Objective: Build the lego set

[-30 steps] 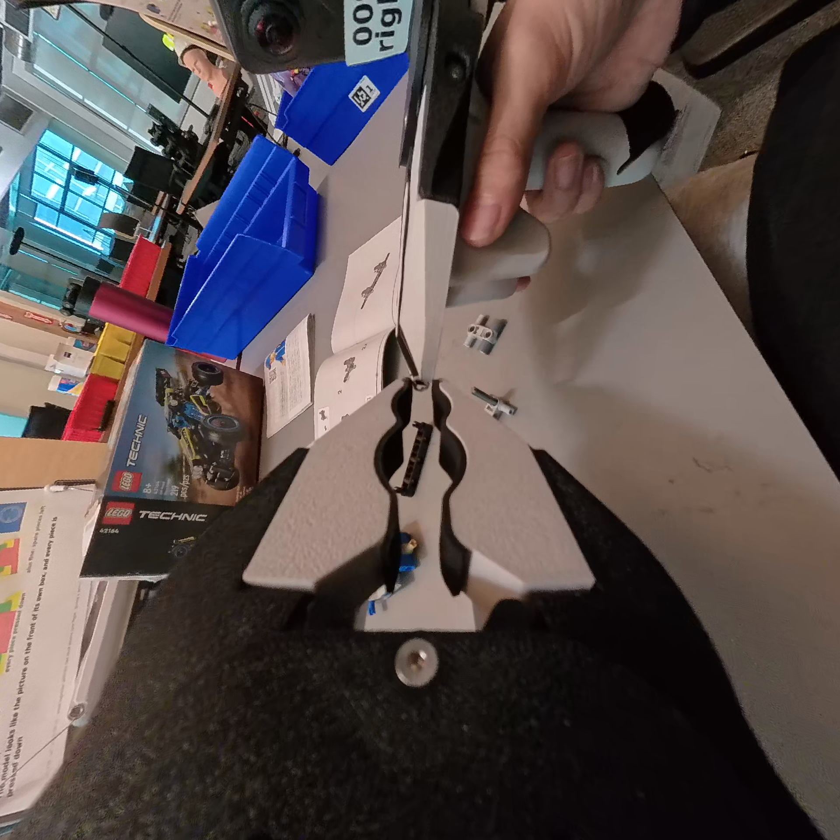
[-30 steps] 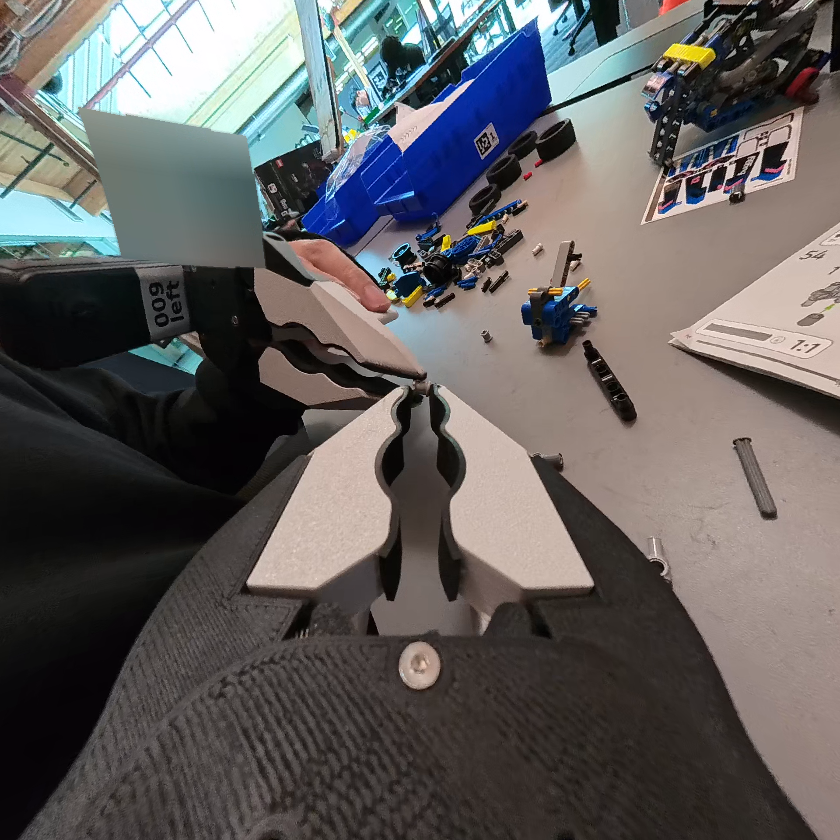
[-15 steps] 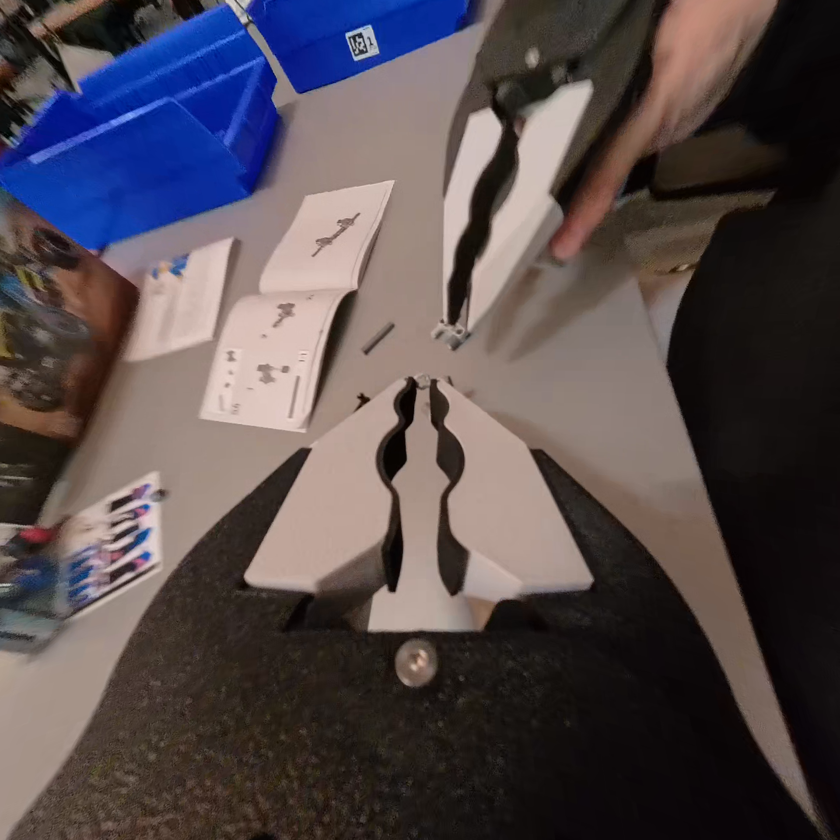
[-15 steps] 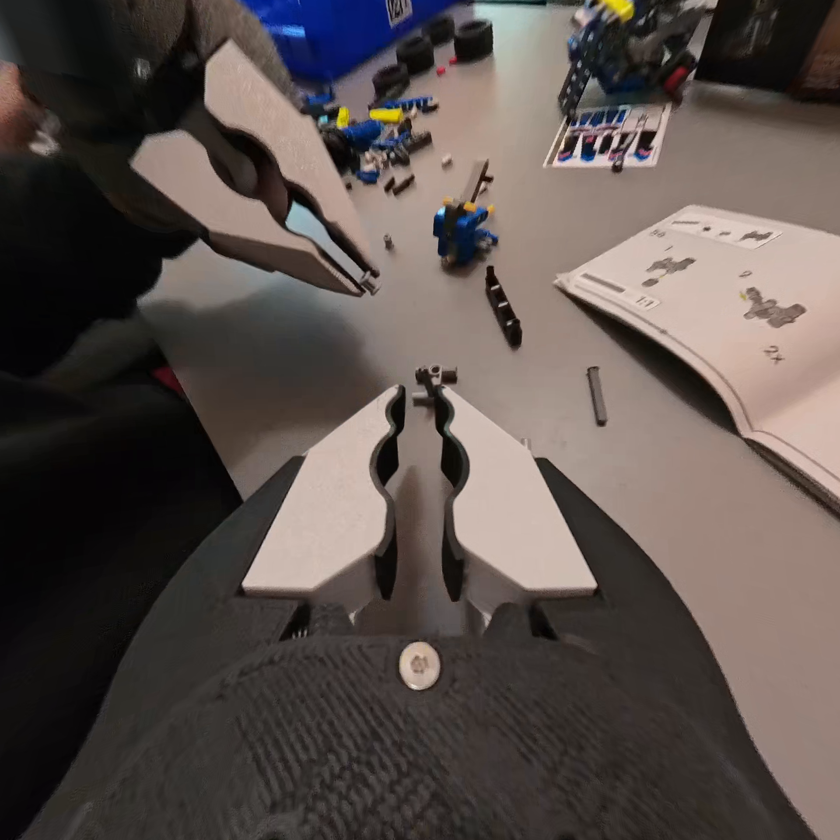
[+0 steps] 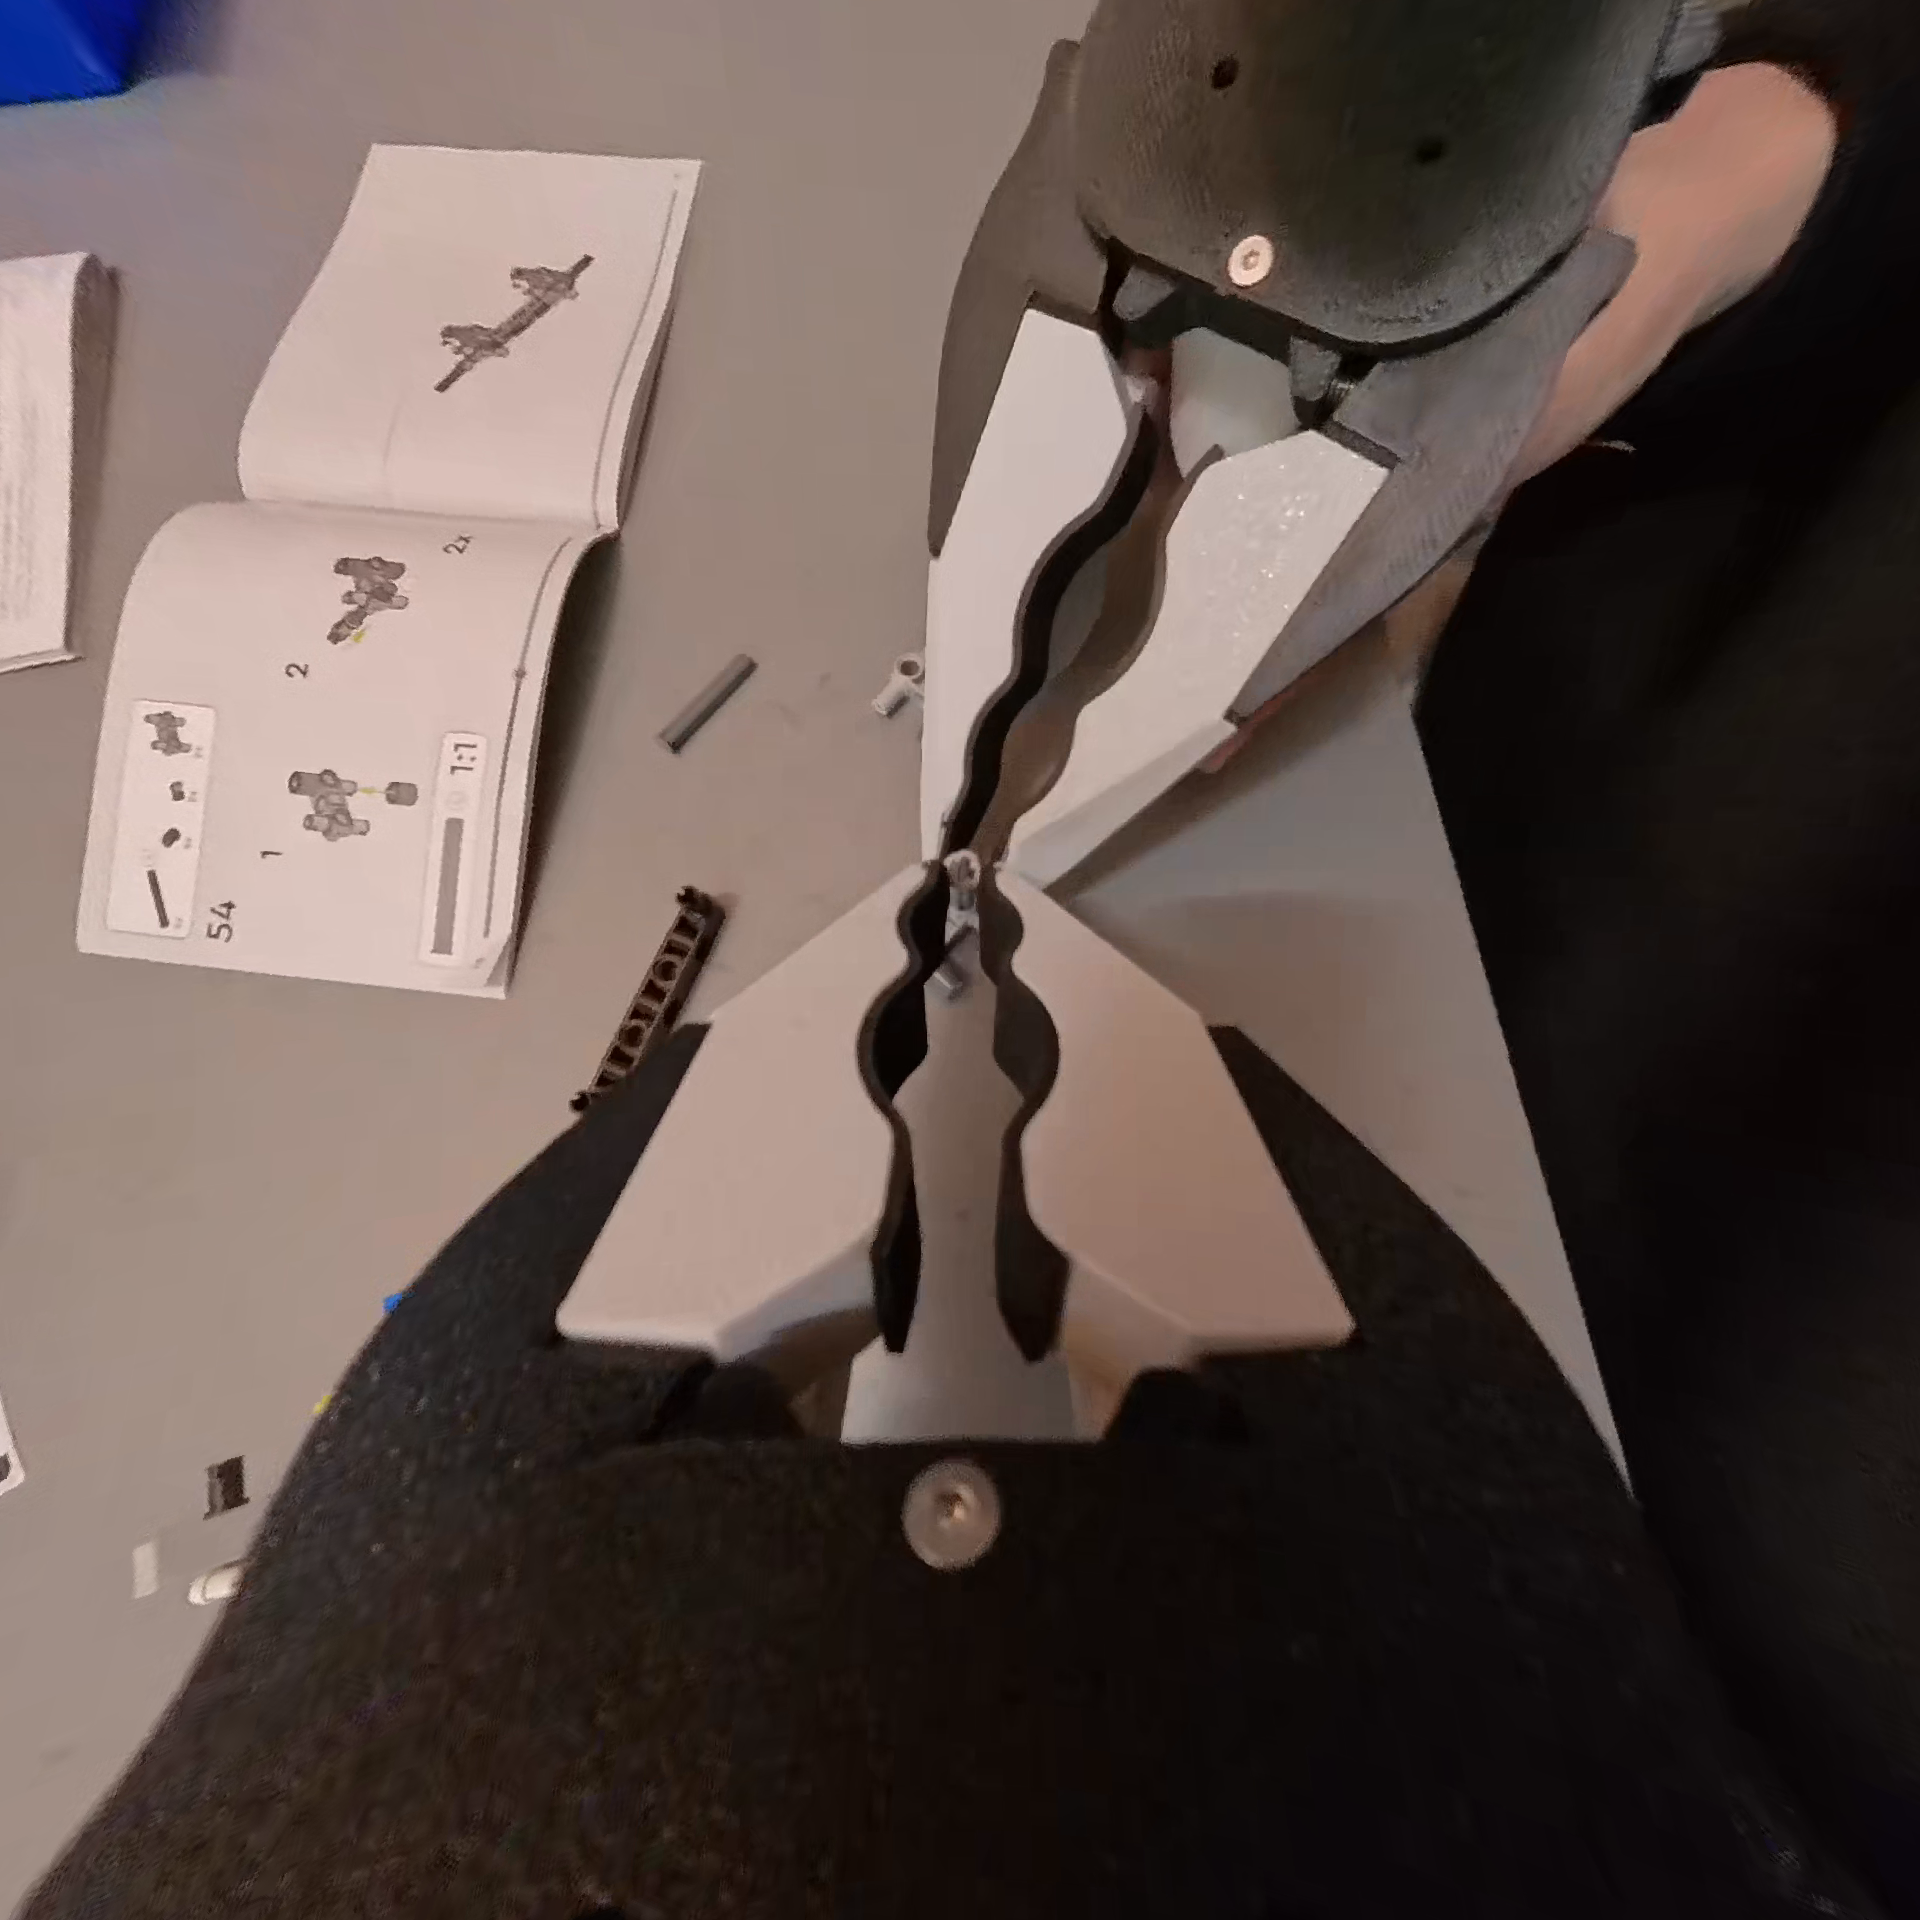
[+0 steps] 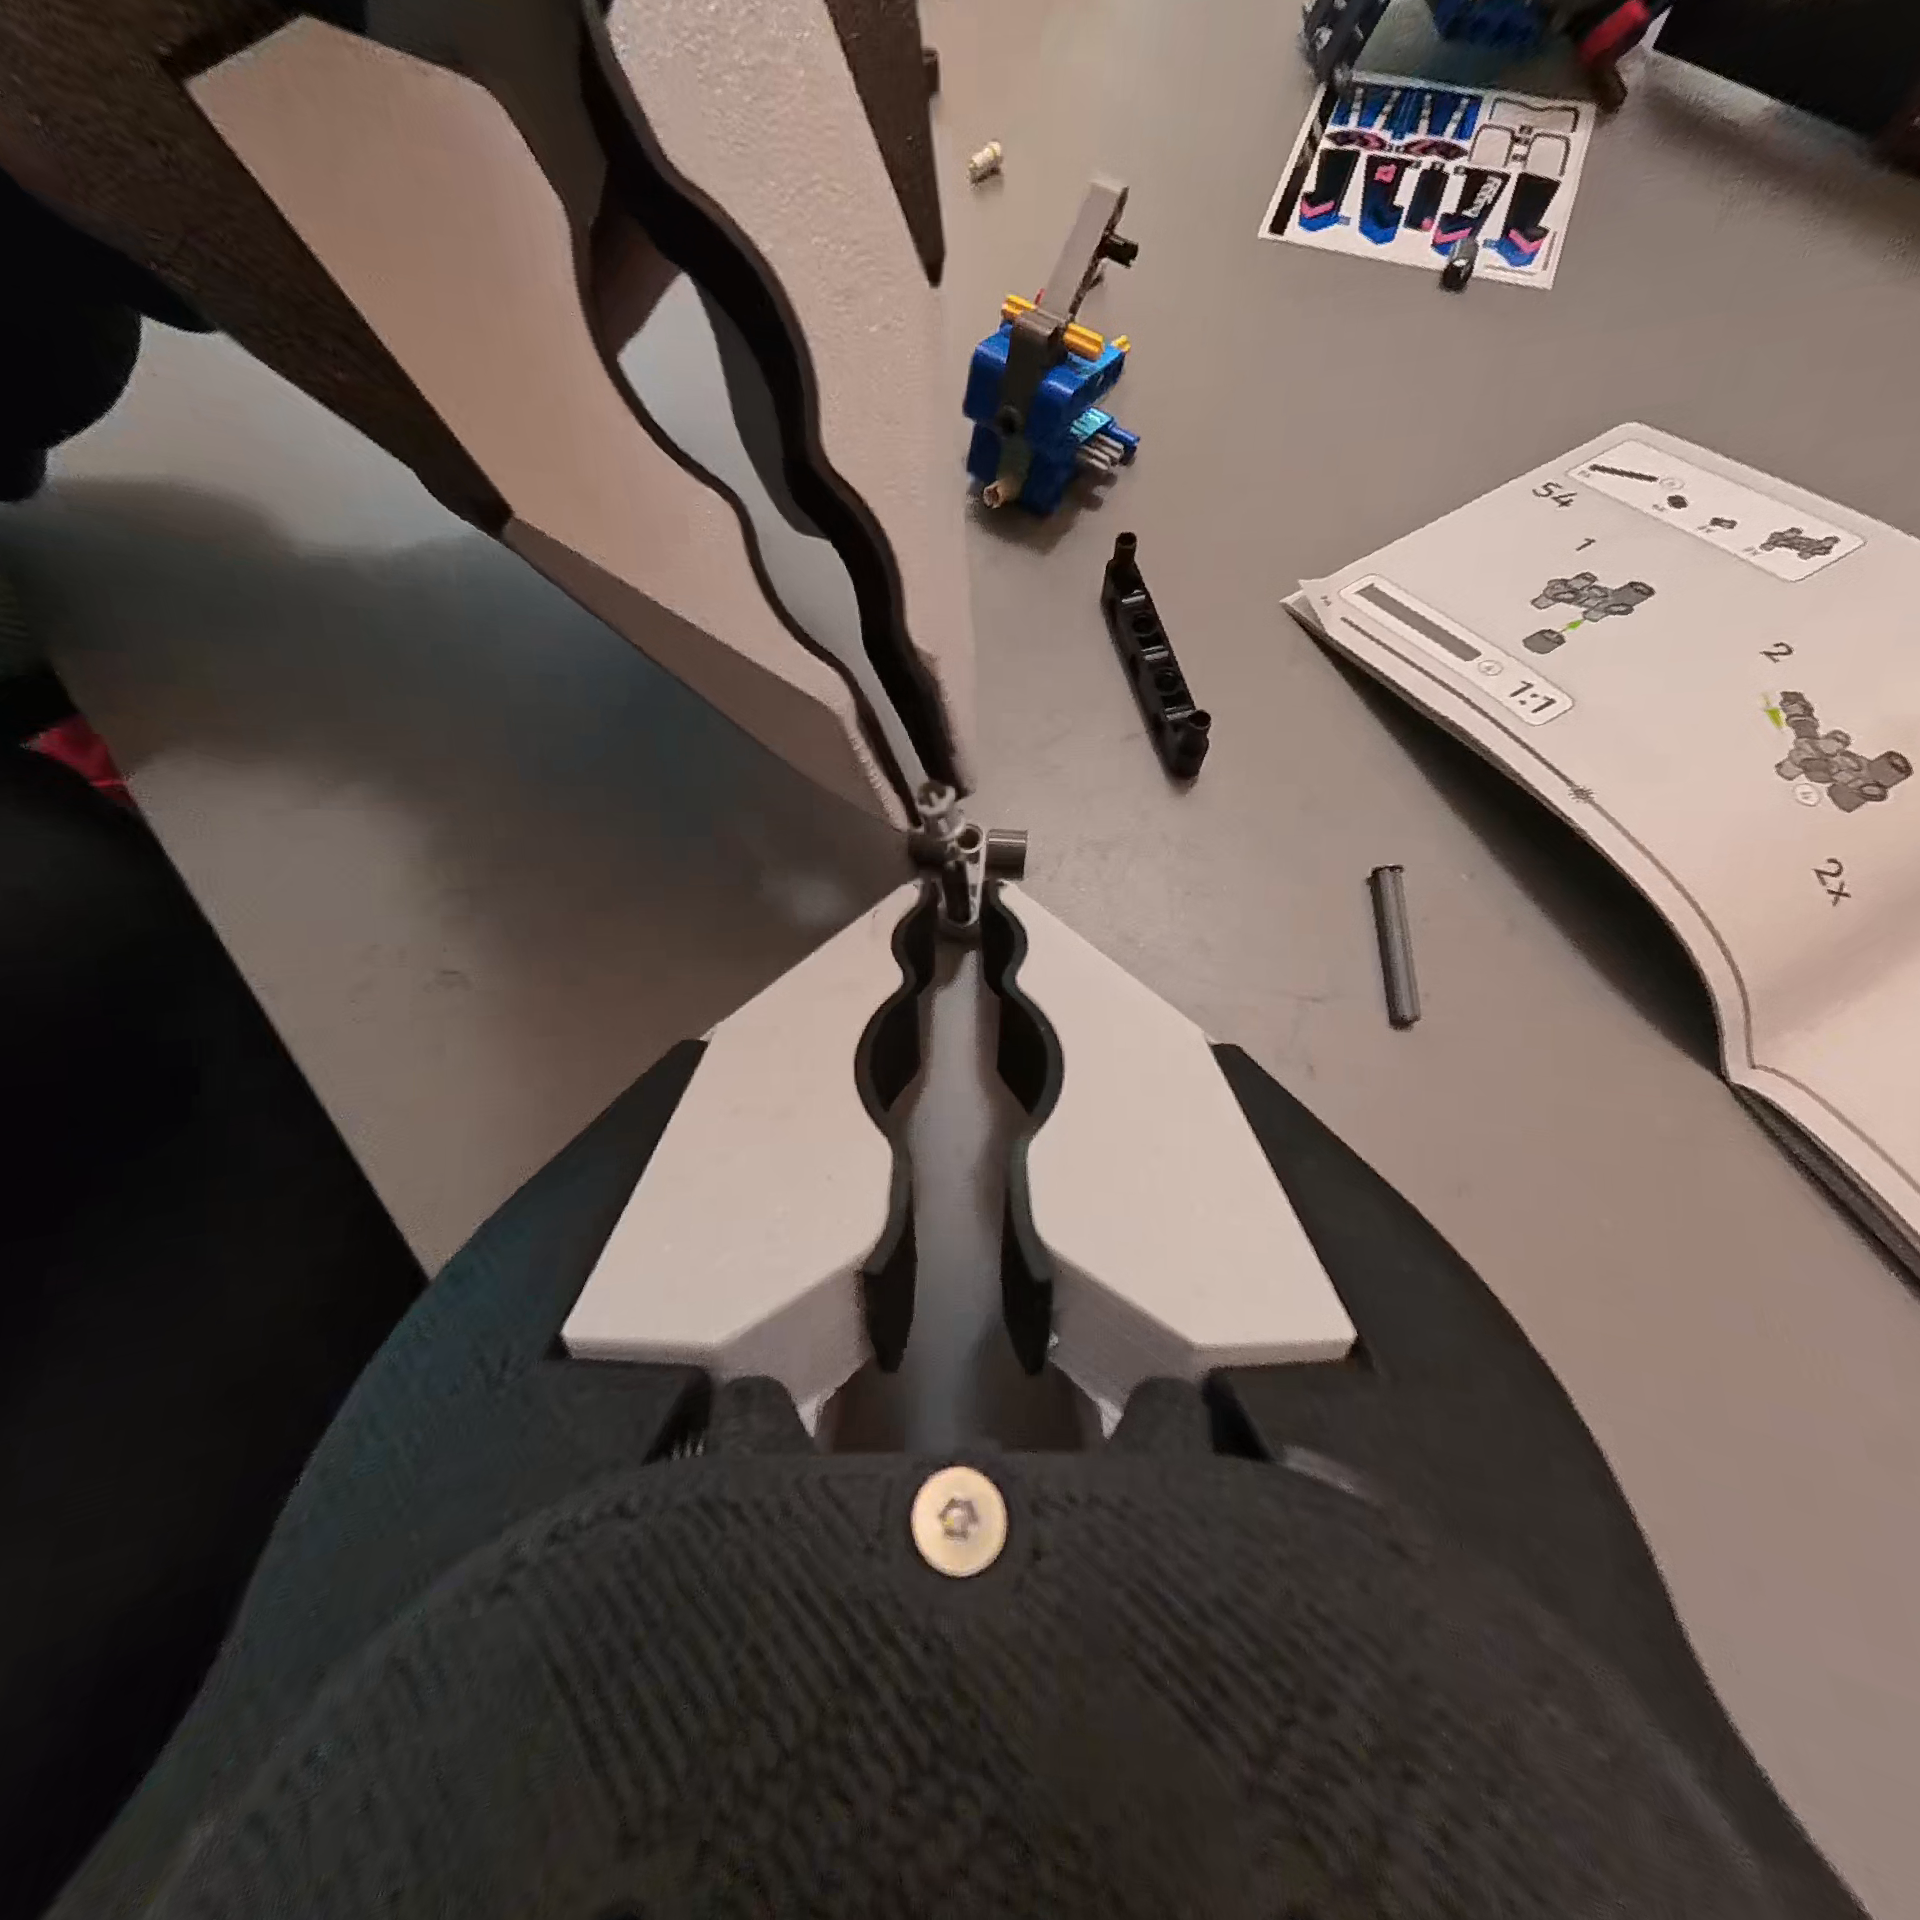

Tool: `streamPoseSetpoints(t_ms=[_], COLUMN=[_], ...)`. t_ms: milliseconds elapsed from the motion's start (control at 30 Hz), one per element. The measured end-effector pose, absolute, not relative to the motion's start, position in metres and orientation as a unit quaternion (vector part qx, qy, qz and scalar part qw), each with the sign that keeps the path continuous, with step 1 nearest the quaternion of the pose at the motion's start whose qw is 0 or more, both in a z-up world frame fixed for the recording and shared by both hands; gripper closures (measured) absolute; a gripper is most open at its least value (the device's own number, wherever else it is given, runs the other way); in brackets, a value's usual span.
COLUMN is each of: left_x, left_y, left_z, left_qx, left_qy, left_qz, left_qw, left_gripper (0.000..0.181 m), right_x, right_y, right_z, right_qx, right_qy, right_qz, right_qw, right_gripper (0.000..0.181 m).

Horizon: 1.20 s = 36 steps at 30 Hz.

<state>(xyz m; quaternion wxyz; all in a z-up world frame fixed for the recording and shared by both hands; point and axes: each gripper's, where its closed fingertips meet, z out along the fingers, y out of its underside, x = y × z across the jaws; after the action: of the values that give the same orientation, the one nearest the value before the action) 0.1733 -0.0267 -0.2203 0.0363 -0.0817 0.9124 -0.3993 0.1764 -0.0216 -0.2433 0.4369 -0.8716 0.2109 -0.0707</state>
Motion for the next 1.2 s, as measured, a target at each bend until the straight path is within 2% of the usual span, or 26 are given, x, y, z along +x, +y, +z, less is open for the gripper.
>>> streamPoseSetpoints(t_ms=[33,267,667,1000,1200], left_x=[0.1738,0.1744,0.1752,0.1754,0.1718], left_y=[-0.0270,-0.0285,-0.0287,-0.0294,-0.0280], left_z=[-0.2217,-0.2245,-0.2245,-0.2244,-0.2245], left_qx=[-0.084,-0.080,-0.019,-0.155,-0.091], left_qy=[0.914,0.920,0.945,0.920,0.932], left_qz=[-0.396,-0.383,-0.321,-0.359,-0.349], left_qw=[0.032,0.020,0.050,-0.009,0.040], left_gripper=[0.179,0.178,0.179,0.179,0.179], right_x=[0.1762,0.1783,0.1787,0.1784,0.1764], right_y=[-0.0214,-0.0194,-0.0184,-0.0182,-0.0171], right_z=[-0.2450,-0.2460,-0.2461,-0.2459,-0.2458], right_qx=[-0.875,-0.878,-0.881,-0.881,-0.884], right_qy=[0.207,0.198,0.186,0.185,0.171], right_qz=[-0.070,-0.069,-0.080,-0.078,-0.087], right_qw=[0.432,0.430,0.427,0.428,0.426], right_gripper=[0.176,0.178,0.179,0.178,0.178])
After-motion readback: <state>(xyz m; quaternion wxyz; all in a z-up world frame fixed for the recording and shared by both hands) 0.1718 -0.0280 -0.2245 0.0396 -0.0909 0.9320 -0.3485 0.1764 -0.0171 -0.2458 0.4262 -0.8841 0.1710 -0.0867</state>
